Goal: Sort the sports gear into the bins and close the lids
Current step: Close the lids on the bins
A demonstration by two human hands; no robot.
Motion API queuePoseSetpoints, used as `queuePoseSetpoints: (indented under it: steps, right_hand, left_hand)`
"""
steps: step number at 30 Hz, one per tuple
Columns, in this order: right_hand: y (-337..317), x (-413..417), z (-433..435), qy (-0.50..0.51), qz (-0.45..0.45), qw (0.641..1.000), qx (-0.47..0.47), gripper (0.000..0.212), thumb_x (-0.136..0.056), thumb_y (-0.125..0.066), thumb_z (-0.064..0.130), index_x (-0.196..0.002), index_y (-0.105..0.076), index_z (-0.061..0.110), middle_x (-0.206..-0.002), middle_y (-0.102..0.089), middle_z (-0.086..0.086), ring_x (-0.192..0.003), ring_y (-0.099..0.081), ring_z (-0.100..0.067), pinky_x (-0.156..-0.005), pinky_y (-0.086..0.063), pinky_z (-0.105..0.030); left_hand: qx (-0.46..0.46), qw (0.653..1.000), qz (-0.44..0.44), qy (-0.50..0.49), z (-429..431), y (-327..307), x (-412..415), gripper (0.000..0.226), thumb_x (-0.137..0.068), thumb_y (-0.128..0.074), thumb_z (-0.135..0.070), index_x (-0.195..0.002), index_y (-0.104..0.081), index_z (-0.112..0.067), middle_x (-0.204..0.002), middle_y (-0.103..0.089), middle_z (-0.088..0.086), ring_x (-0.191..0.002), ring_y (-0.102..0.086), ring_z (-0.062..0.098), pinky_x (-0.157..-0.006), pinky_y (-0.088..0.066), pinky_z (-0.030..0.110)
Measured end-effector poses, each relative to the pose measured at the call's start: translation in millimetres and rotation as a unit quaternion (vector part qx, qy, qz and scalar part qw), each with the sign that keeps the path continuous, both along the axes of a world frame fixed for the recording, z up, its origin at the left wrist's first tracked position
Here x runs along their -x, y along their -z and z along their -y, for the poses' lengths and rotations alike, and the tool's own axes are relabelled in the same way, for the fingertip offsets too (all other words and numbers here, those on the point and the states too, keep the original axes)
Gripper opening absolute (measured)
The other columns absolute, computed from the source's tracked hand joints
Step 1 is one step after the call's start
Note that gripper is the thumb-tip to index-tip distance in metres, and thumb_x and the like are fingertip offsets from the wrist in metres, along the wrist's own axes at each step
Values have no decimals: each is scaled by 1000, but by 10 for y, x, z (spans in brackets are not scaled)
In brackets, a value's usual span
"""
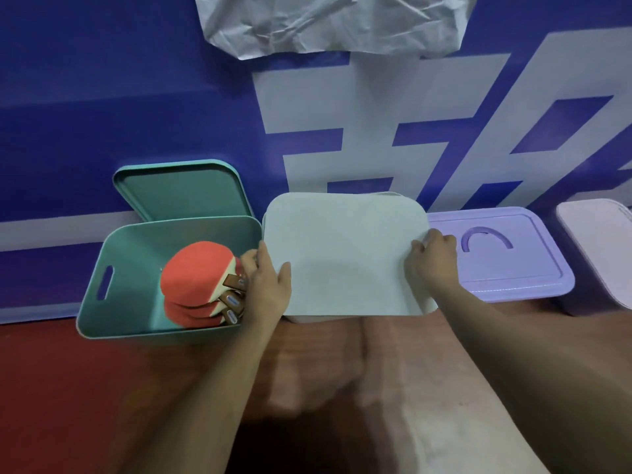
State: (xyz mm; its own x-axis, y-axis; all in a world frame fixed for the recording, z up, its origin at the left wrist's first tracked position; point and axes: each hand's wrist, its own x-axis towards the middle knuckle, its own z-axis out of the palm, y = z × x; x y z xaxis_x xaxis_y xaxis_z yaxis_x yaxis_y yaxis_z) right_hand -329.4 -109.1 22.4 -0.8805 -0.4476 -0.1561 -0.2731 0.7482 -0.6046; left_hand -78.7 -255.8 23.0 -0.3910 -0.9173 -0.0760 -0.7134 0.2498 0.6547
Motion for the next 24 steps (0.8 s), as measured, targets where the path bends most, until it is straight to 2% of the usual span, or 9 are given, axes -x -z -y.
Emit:
queuePoseSetpoints:
  steps: [5, 10, 13, 15, 17, 19, 21, 24]
  right_hand:
    - [98, -89, -5, -17, -46, 999, -10, 30, -102, -39, 27, -121, -45, 4, -116, -46, -16, -104, -46, -34, -84, -37, -37]
    - [93, 65, 73, -49, -47, 998, -13, 30, -102, -38, 30, -120, -45, 6, -115, -46, -15, -101, -49, -36, -81, -40, -39]
    - [121, 148, 66, -54, -37, 998, -5, 32, -102, -36, 32, -124, -42, 10, -114, -49, -13, -98, -51, -33, -77, -41, -39]
    - [140, 171, 78, -66, -36, 997, 2, 30, -102, -35, 32, -122, -42, 10, -111, -52, -12, -90, -48, -27, -74, -38, -36]
    - [150, 182, 102, -65, -30, 997, 5, 30, -103, -35, 33, -122, -41, 11, -111, -52, -11, -87, -46, -25, -73, -38, -36]
    - [163, 193, 105, -64, -28, 998, 3, 32, -103, -33, 34, -125, -39, 12, -112, -52, -11, -86, -47, -26, -72, -39, -37]
    - [177, 223, 82, -67, -23, 997, 7, 32, -103, -32, 35, -125, -38, 12, -111, -53, -12, -85, -47, -26, -72, -39, -37]
    - [181, 270, 41, -76, -17, 997, 6, 33, -103, -32, 36, -126, -37, 13, -106, -56, -12, -84, -50, -27, -71, -41, -37]
  left_hand:
    - [1, 1000, 8, -11, -53, 27, -28, 53, -98, -48, -14, -146, -30, -4, -134, -34, 19, -125, -38, 34, -106, -28, 35]
    - [-24, 999, 42, -21, -23, 29, 86, 55, -99, -45, -15, -148, -24, 0, -140, -32, 24, -130, -34, 39, -108, -29, 42]
    - [-60, 997, 49, -13, -13, 30, 149, 58, -102, -41, -18, -151, -16, -2, -150, -26, 21, -137, -31, 37, -111, -28, 40]
    - [-61, 996, 60, -10, -2, 39, 164, 59, -103, -38, -20, -153, -11, -2, -158, -15, 18, -145, -19, 33, -116, -21, 38]
    - [-33, 995, 90, 3, -19, 75, 178, 60, -104, -33, -19, -153, -3, 0, -162, 2, 15, -150, 0, 30, -122, -9, 37]
    - [27, 992, 120, 30, -31, 148, 194, 58, -104, -29, -15, -152, 0, 0, -162, 9, 17, -150, 10, 29, -122, 1, 38]
    - [76, 986, 142, 50, -39, 199, 206, 57, -103, -28, -10, -153, -3, 0, -161, 7, 19, -150, 10, 30, -123, 2, 39]
    - [109, 982, 147, 51, -109, 230, 241, 57, -98, -32, -2, -151, -13, 4, -160, -5, 23, -150, 0, 34, -123, -4, 40]
